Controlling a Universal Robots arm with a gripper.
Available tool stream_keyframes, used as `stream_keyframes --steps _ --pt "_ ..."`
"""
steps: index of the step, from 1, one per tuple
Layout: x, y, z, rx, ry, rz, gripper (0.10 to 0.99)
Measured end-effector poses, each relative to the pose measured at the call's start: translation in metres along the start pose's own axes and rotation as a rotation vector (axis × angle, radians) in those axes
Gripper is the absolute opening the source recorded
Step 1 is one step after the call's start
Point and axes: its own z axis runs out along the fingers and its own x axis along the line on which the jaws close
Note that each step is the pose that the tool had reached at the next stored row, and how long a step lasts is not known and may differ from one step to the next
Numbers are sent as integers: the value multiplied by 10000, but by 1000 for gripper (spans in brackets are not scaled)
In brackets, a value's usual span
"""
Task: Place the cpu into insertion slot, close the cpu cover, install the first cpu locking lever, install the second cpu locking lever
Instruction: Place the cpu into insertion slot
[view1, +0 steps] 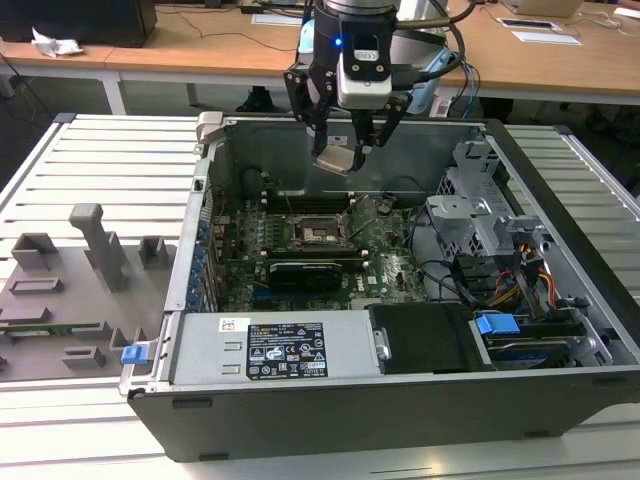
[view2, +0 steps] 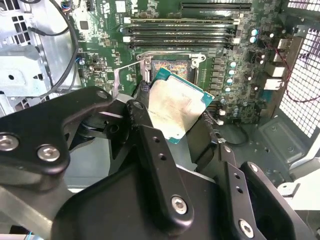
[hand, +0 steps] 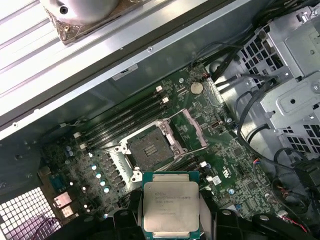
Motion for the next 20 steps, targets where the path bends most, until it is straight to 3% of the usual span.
stream_keyframes --steps 20 --pt "0 0 1 -6 -36 756 537"
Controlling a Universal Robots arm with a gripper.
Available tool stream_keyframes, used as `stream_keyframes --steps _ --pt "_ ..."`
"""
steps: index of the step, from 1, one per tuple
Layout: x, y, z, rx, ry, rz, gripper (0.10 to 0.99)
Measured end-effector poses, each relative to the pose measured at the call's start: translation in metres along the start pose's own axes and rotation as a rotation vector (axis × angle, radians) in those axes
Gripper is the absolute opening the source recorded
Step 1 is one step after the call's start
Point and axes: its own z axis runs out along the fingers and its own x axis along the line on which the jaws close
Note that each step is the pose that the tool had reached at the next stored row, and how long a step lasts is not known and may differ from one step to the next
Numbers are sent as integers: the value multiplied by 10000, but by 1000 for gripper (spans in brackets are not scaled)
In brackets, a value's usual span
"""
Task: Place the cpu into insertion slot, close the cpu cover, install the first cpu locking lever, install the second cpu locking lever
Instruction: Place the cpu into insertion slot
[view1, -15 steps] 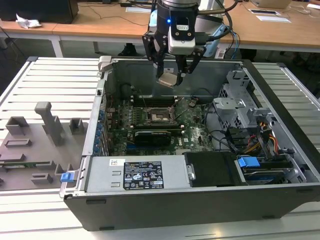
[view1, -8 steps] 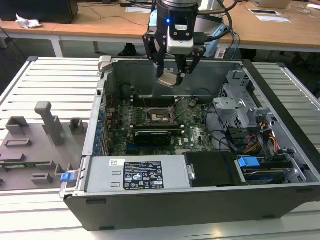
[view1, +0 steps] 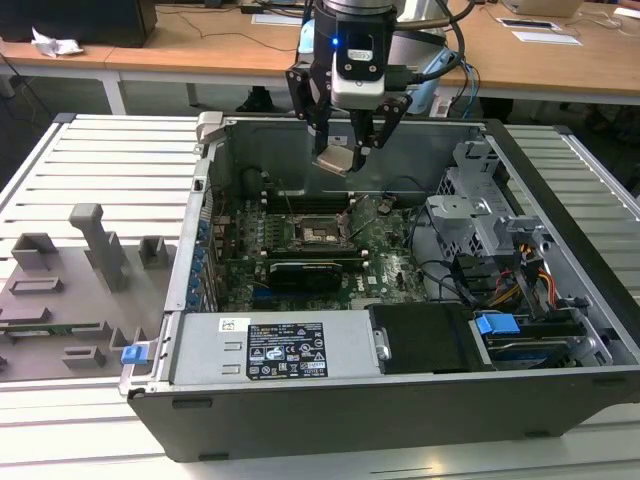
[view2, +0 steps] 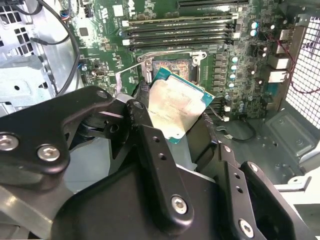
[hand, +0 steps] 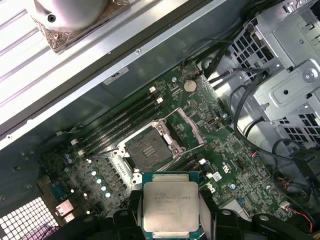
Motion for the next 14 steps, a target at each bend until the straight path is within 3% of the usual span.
stream_keyframes --steps 14 --pt "0 0 0 -6 -27 596 537"
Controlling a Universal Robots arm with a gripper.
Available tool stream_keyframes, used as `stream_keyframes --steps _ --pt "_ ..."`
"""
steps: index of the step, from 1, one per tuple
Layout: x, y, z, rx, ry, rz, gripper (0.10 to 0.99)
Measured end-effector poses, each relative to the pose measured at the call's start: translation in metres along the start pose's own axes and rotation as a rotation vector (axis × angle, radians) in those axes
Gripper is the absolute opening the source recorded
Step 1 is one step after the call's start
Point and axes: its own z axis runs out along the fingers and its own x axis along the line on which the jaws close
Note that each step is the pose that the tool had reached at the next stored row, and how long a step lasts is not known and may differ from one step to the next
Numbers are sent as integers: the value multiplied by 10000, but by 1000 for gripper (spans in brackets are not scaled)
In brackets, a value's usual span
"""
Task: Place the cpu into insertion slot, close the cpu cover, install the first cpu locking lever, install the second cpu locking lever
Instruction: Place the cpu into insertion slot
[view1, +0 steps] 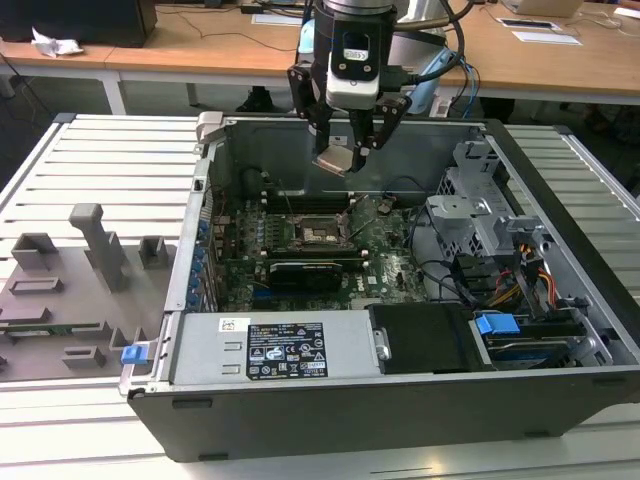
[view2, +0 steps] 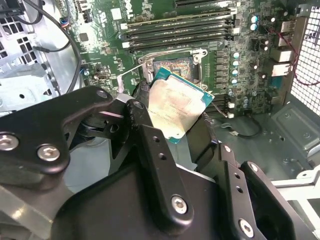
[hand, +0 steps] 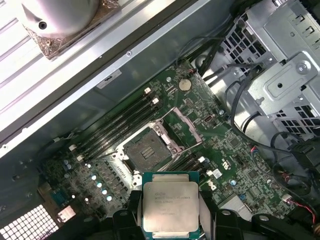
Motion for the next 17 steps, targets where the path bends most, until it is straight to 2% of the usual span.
stream_keyframes --steps 10,17 --pt "0 0 0 -4 -21 467 537" --pt "0 0 1 -5 -48 988 537"
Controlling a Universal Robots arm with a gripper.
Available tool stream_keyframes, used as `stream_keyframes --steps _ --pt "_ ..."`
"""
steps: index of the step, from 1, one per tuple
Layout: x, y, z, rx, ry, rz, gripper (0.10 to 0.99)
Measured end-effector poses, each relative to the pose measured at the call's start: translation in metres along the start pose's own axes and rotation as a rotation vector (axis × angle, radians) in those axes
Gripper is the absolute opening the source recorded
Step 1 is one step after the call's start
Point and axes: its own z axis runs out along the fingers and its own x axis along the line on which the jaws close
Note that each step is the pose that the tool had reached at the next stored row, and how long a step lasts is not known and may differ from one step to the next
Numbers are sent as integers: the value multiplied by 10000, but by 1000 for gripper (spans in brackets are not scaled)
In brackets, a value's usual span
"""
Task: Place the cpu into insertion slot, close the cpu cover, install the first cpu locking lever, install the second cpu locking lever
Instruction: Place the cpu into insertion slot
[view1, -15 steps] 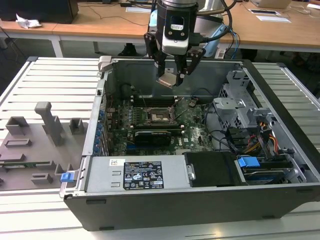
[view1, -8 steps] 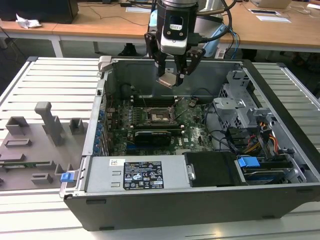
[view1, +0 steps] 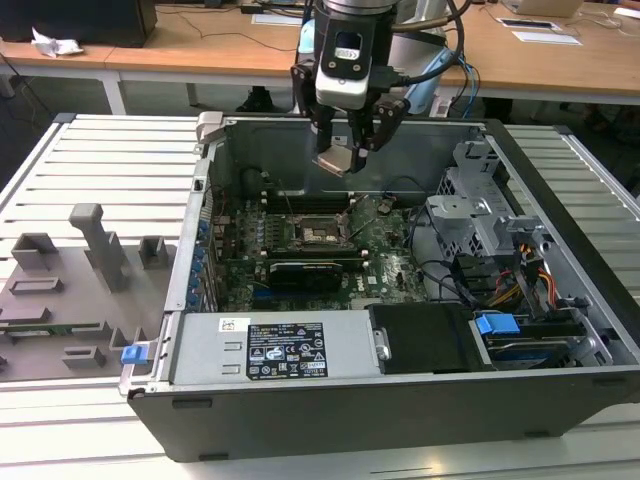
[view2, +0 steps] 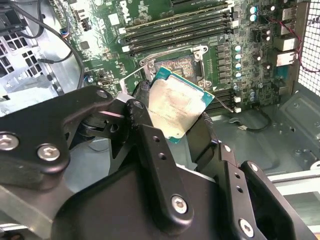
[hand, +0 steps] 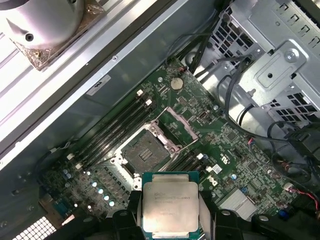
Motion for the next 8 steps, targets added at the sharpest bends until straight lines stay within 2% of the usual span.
stream_keyframes --steps 8 --pt "0 0 2 -7 -41 889 537"
